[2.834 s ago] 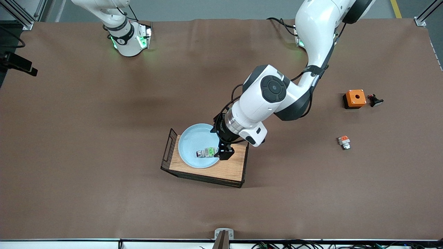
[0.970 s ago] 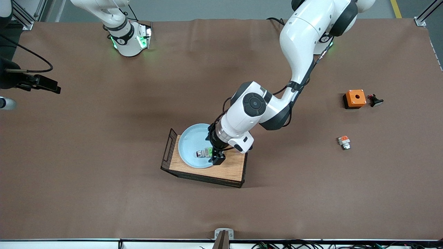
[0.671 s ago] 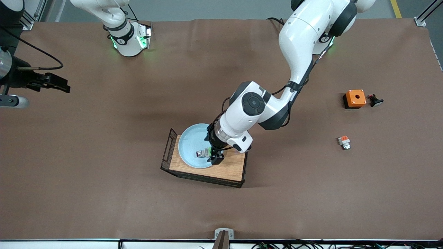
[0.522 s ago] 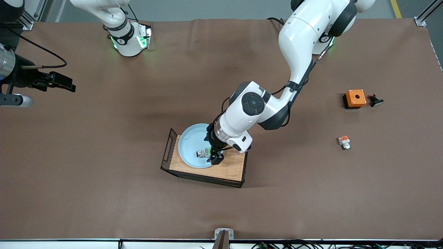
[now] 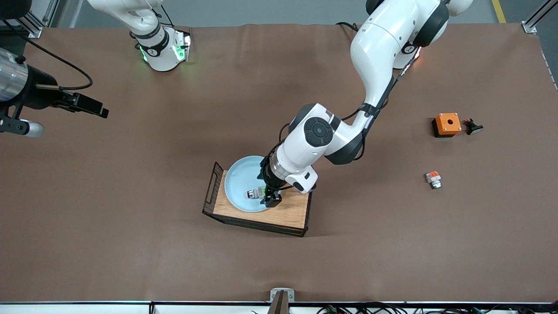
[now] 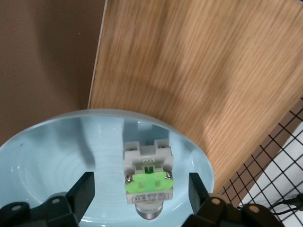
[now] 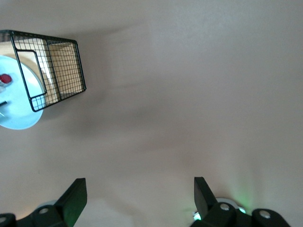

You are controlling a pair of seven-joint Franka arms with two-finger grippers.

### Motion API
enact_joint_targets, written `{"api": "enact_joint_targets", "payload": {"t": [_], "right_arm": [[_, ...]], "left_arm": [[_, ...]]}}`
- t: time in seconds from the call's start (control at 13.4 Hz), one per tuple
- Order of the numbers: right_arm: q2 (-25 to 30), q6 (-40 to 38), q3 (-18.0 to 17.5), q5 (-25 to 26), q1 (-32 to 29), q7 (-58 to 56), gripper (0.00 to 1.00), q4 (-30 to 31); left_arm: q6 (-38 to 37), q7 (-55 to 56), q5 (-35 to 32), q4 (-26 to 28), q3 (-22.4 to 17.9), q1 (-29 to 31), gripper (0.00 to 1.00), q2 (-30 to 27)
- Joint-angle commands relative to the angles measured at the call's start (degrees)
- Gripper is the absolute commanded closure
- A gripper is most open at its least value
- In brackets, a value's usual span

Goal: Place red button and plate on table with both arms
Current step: 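Lift the button with the left gripper while the right gripper reaches out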

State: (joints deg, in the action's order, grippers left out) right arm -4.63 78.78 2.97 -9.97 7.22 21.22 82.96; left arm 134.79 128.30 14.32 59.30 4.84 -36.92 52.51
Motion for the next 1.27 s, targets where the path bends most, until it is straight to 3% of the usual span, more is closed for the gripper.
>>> {"api": "enact_joint_targets", "payload": {"t": [0.0, 0.45, 0.52, 0.67, 1.04, 1.19], "right_arm": [[-0.3, 0.1, 0.3, -0.5, 2.4, 6.8, 0.00, -0.9], [-0.3, 7.3, 0.5, -0.6, 4.6, 9.1, 0.00, 2.1], [-0.1, 7.7, 0.5, -0.6, 4.6, 9.5, 0.00, 2.8], [0.4, 9.4, 0.5, -0.6, 6.2, 14.9, 0.00, 4.3], [3.8, 16.1, 0.5, 0.0, 10.5, 27.4, 0.00, 11.1], [3.8, 17.9, 0.5, 0.0, 11.2, 37.5, 0.00, 12.6]], "left_arm": [[0.4, 0.7, 0.7, -2.3, -1.0, -0.8, 0.32, 1.4], [0.4, 2.4, 0.7, -2.3, -1.0, -0.8, 0.55, 1.4], [0.4, 2.7, 0.7, -2.3, -1.0, -0.8, 0.66, 1.4], [0.4, 2.1, 0.7, -2.3, -1.0, -0.8, 0.99, 1.2], [-1.6, 1.2, 0.8, -2.3, -0.9, -0.3, 1.00, -0.6], [-5.0, 1.1, 0.8, -2.3, -0.9, 0.4, 1.00, -2.7]]}}
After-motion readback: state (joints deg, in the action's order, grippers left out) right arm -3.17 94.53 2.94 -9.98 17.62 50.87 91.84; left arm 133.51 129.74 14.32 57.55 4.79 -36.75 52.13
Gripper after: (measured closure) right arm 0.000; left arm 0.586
